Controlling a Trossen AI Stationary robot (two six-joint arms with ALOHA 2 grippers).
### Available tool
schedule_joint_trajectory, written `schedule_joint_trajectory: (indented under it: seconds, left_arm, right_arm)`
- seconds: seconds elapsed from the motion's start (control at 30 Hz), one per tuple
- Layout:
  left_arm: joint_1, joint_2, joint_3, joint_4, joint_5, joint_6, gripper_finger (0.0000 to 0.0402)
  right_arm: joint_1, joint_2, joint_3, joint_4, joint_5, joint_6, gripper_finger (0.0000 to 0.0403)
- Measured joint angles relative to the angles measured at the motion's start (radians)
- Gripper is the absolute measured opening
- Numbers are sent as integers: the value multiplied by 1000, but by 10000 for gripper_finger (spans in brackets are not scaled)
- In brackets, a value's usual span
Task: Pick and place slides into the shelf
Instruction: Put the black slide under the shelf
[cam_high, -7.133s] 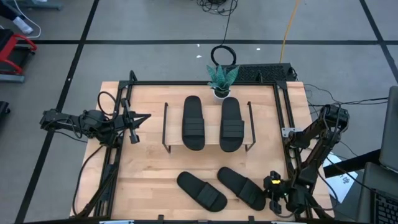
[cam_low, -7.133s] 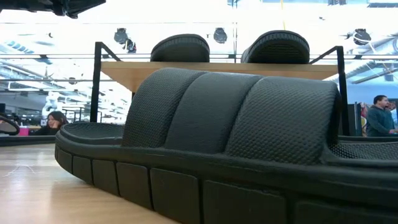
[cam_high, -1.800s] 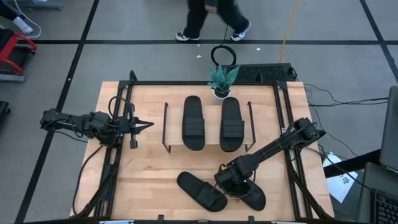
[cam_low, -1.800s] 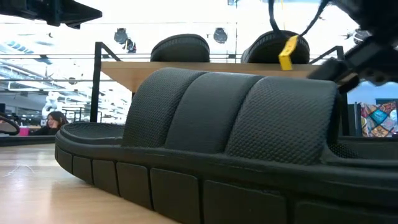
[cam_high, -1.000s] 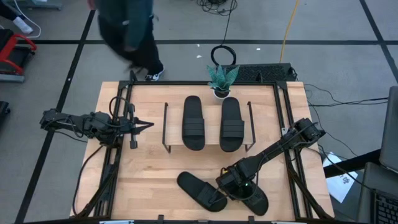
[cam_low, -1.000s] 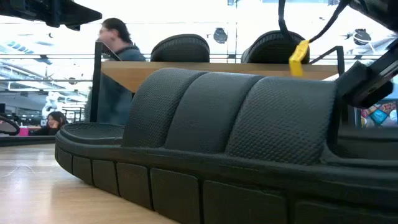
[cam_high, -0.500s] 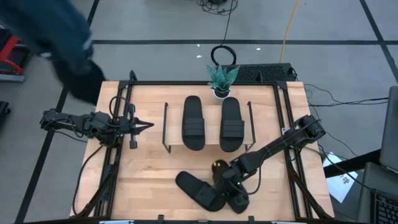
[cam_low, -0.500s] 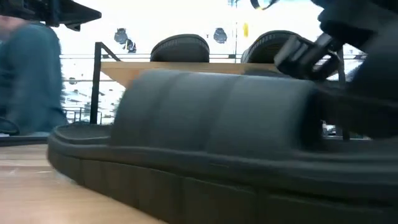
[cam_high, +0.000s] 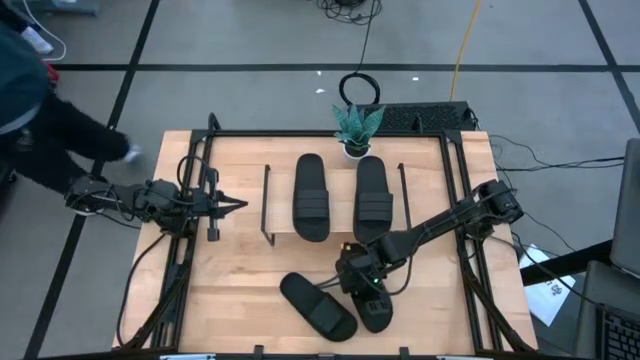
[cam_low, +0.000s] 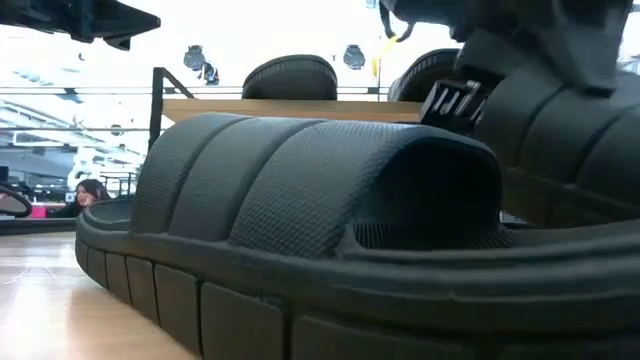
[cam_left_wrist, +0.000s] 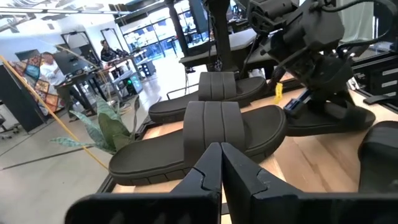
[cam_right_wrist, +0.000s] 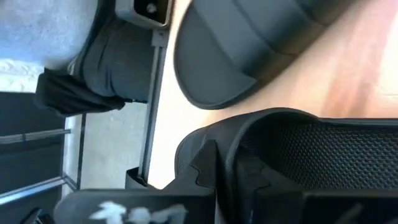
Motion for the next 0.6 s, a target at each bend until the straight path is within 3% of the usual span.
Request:
schedule_joint_trajectory:
  seconds: [0.33, 0.6]
  left_arm:
    - [0, 0, 0, -5, 0, 5, 9]
    - [0, 0, 0, -6, 0, 5, 4]
  right_arm:
    - [-9, -6, -64, 6, 63, 9, 11]
    - [-8, -4, -80, -1, 73, 9, 89]
